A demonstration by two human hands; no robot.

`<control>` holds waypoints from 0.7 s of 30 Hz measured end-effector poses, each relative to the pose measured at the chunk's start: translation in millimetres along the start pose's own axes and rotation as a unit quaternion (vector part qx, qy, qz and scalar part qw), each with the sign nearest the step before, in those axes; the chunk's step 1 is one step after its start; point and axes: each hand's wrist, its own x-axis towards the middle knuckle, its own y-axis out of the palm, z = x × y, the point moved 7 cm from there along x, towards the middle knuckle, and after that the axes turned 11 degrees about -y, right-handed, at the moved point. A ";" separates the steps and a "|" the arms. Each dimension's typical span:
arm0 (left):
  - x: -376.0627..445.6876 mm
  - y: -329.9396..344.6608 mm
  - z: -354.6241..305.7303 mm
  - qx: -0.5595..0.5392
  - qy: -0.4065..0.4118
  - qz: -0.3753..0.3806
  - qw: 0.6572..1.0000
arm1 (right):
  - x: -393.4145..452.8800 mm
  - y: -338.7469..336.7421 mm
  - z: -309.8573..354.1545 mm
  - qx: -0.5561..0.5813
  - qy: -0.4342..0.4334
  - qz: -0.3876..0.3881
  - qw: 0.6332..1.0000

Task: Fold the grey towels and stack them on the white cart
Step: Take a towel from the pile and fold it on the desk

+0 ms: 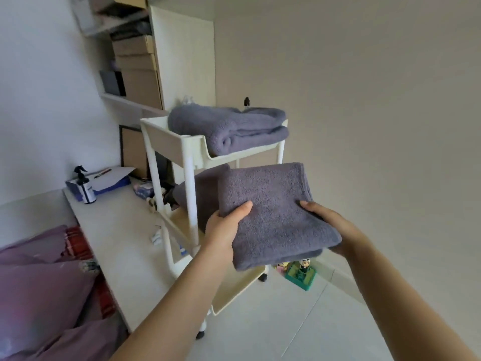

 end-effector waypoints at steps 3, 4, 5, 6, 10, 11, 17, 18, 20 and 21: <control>9.8 -3.1 -12.8 -0.074 -0.001 -0.043 0.996 | 28.7 8.2 23.5 -0.037 -0.007 0.063 0.997; 11.7 -3.2 -14.4 -0.094 0.000 -0.052 0.994 | 35.3 10.3 27.2 -0.046 -0.004 0.079 0.996; 13.7 -5.6 -15.1 -0.111 0.003 -0.056 0.992 | 39.7 12.2 28.0 -0.056 0.006 0.089 0.994; 15.7 -6.0 -14.8 -0.129 0.008 -0.058 0.990 | 43.8 11.9 28.1 -0.064 0.018 0.097 0.993; 24.9 -4.9 -10.2 -0.174 0.026 -0.080 0.981 | 55.1 2.8 23.1 -0.061 0.057 0.121 0.989; 27.0 -7.2 -8.8 -0.181 0.026 -0.084 0.979 | 56.7 1.8 22.0 -0.053 0.056 0.124 0.989; 48.9 -7.3 -17.6 -0.196 0.051 -0.022 0.979 | 76.0 12.7 31.7 0.009 -0.050 0.116 0.992; 48.8 -5.3 -22.7 -0.195 0.058 -0.026 0.979 | 80.3 13.1 34.9 0.025 -0.074 0.108 0.991; 48.4 0.5 -32.8 -0.229 0.067 -0.017 0.971 | 88.0 8.3 32.9 0.059 -0.094 0.079 0.991; 51.8 1.2 -33.8 -0.252 0.058 -0.019 0.966 | 93.0 5.5 27.1 0.075 -0.089 0.063 0.991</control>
